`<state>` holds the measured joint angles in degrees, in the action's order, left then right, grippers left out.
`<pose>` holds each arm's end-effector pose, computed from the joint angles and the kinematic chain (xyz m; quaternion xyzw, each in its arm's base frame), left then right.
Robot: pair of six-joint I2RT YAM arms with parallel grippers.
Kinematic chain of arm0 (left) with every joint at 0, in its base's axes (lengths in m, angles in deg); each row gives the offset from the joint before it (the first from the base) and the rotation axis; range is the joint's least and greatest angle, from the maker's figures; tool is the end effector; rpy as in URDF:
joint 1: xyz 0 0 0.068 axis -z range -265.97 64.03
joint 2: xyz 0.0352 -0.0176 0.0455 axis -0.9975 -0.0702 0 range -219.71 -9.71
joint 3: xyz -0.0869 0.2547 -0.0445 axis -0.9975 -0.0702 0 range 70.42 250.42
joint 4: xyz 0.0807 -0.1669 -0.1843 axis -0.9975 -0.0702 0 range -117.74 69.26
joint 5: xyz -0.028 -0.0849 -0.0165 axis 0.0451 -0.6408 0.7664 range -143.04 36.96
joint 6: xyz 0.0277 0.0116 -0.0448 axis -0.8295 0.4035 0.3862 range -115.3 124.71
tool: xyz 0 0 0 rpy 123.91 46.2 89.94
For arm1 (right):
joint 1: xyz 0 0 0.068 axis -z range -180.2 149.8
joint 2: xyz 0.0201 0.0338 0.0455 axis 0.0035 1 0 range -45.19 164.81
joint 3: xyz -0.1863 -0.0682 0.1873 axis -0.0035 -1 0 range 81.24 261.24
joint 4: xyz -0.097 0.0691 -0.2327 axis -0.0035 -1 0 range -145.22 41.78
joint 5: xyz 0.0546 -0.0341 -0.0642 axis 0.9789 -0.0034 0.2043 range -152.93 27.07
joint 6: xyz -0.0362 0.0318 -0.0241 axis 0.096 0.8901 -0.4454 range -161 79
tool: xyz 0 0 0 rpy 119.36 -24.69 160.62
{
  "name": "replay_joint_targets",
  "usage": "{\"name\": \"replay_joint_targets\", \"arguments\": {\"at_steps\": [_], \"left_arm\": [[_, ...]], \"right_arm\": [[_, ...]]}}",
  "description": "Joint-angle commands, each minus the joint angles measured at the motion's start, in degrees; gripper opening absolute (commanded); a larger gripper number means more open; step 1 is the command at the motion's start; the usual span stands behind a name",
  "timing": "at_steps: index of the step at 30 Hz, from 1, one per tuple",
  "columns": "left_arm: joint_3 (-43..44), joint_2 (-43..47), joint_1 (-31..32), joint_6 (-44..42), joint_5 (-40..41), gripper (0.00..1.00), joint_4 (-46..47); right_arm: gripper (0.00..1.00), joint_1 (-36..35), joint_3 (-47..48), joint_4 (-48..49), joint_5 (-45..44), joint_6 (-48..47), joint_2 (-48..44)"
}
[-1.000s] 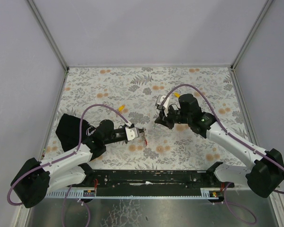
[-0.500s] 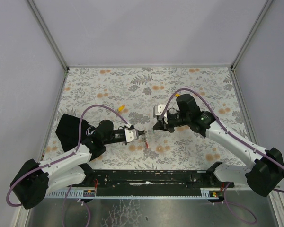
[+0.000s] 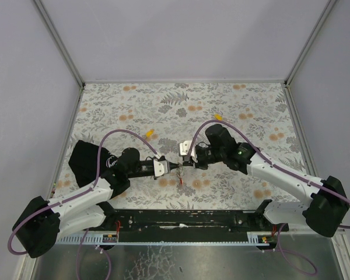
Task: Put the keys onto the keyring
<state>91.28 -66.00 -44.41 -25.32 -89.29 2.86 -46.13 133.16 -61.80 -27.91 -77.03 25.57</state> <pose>0.1420 -0.1541 0.2189 0.5905 0.4837 -0.3005 0.5719 0.1741 0.2090 0.2851 -0.6575 0.5359 0.3023 0.4348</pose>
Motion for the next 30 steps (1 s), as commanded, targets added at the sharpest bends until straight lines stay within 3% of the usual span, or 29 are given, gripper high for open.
{"name": "replay_joint_targets", "arguments": {"at_steps": [1, 30], "left_arm": [[1.06, 0.41, -0.44, 0.29, -1.60, 0.00, 3.74], [1.18, -0.07, -0.62, -0.17, -1.02, 0.00, 3.46]], "right_arm": [[0.00, -2.00, -0.79, 3.42, -4.48, -0.60, -1.50], [0.00, -3.26, -3.03, 5.34, -5.49, 1.06, -3.13]]}}
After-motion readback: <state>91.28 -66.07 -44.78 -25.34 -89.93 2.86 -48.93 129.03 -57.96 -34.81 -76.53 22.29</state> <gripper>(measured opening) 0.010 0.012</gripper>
